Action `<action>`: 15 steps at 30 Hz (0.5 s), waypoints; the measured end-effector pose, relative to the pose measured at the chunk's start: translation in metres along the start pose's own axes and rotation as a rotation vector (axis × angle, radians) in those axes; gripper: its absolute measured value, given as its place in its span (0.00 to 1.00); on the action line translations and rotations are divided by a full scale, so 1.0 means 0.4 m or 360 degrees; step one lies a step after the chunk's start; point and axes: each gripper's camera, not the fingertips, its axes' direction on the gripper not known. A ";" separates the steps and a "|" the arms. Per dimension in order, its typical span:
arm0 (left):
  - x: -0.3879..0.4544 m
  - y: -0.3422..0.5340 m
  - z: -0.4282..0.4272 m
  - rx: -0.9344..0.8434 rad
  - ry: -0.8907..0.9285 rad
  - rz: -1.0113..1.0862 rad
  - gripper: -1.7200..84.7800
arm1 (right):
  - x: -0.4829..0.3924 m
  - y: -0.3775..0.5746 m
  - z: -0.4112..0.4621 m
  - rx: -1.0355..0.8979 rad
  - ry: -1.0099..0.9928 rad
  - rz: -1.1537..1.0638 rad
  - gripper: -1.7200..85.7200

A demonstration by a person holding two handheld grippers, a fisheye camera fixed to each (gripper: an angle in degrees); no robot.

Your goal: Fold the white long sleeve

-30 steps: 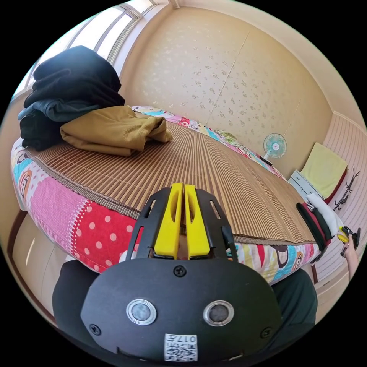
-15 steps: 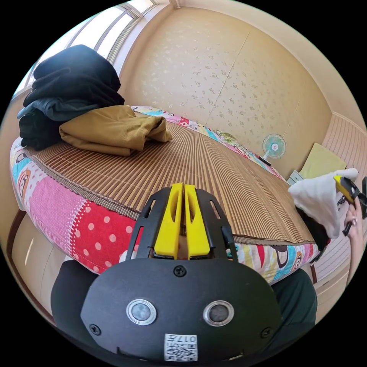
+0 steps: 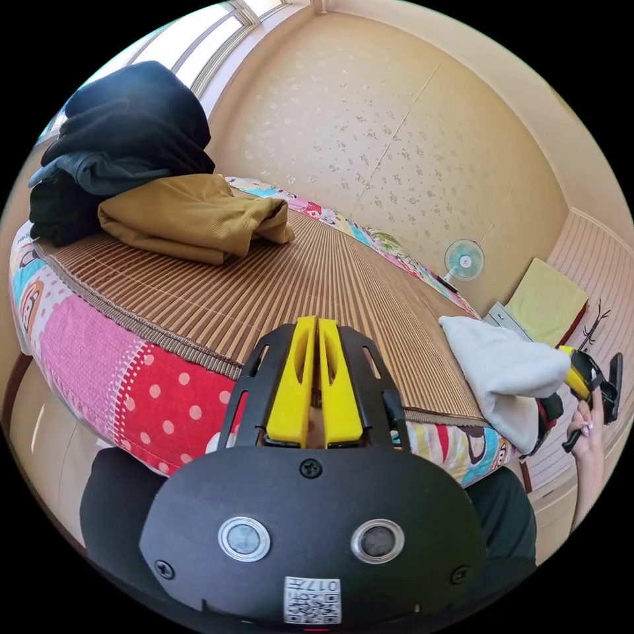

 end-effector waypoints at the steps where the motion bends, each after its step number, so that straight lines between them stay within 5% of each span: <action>1: -0.006 0.001 0.010 0.0002 0.0020 -0.0015 0.01 | 0.018 -0.014 0.019 -0.0038 0.0013 0.0048 0.17; 7: -0.018 0.006 0.058 0.0006 0.0093 -0.0043 0.05 | 0.037 0.007 0.221 -0.0195 -0.0461 0.0279 0.11; 11: 0.045 -0.010 0.088 -0.0053 0.0029 0.0113 0.08 | -0.321 0.124 0.318 -0.0357 -0.0218 -0.0443 0.07; 15: 0.078 -0.009 0.109 -0.0045 0.0378 0.0144 0.09 | -0.478 0.317 0.425 -0.0479 0.0186 -0.0802 0.06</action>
